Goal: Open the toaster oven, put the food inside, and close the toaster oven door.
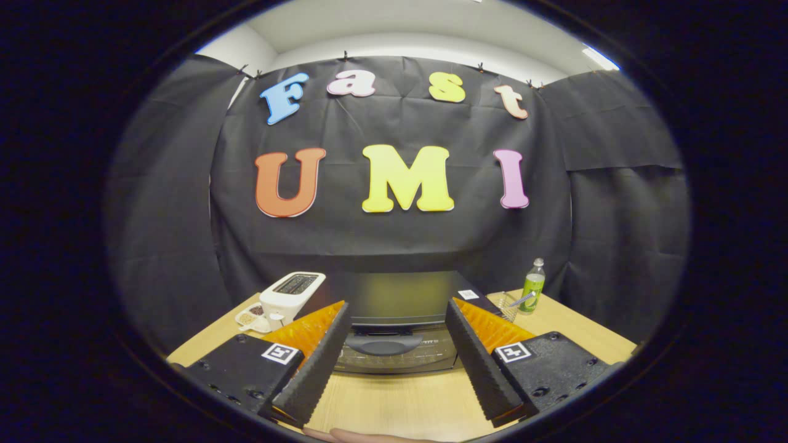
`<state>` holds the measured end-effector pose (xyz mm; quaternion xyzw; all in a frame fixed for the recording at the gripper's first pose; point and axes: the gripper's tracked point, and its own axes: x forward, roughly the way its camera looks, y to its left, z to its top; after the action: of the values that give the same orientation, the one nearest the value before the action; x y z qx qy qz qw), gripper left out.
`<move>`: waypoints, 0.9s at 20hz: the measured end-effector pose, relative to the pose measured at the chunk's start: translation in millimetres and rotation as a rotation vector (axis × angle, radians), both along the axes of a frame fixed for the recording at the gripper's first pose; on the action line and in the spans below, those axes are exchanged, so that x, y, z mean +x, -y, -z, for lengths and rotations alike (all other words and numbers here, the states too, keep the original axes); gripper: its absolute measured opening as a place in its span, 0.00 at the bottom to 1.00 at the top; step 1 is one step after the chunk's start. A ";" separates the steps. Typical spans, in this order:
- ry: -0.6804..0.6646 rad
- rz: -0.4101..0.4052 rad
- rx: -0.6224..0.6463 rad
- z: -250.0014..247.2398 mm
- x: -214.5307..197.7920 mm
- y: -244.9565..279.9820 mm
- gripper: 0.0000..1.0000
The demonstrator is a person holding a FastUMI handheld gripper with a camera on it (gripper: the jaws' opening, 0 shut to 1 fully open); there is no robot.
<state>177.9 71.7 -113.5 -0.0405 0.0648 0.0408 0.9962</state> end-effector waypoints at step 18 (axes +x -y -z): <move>-0.184 0.007 0.037 82.4 71.4 -3.7 1.00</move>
<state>249.3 75.4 -195.9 -0.0179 0.1554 0.0420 0.9868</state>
